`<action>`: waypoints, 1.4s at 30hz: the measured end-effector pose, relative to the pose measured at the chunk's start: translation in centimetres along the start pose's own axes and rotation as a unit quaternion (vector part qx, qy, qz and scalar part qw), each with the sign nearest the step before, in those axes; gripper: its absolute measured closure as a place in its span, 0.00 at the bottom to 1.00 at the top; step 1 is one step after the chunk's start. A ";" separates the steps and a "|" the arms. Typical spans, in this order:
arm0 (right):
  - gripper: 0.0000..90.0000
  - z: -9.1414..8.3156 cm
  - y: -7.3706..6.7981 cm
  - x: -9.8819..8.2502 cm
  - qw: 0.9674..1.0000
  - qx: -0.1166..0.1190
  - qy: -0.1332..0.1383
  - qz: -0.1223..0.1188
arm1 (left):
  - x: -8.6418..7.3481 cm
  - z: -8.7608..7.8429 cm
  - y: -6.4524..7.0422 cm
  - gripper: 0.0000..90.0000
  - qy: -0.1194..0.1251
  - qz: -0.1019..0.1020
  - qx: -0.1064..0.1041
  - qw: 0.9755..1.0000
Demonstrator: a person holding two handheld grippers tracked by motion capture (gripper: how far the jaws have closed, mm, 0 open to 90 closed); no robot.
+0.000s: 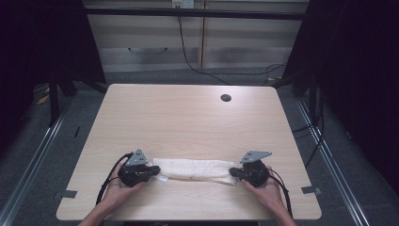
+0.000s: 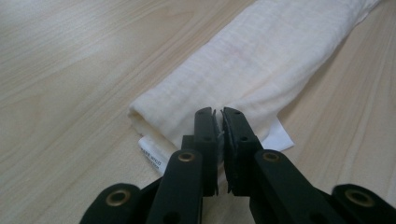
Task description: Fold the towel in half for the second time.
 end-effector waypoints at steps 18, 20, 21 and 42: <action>0.95 -0.9 -0.7 -1.9 0.999 0.039 0.013 0.005 | 0.2 0.2 -0.8 0.92 0.009 -0.013 -0.003 1.000; 0.95 -0.7 -0.3 -1.7 0.999 0.037 0.017 0.008 | 0.3 0.3 -0.9 0.92 0.010 -0.019 -0.001 1.000; 0.95 -0.7 0.0 -1.5 0.999 0.029 0.016 0.010 | 0.4 0.4 -1.0 0.92 0.012 -0.018 0.001 1.000; 0.67 -3.5 0.5 1.0 0.993 0.032 0.103 0.048 | 0.7 -2.6 -1.4 0.50 0.050 -0.051 -0.005 0.997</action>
Point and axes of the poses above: each handheld gripper's, and its own axes: z roughly forward along the jaws, x roughly out of its top, y roughly to its right, the point moved 7 cm from there along z, roughly forward along the jaws, and after that the axes turned 9 degrees about -y, right-handed, at the moved point
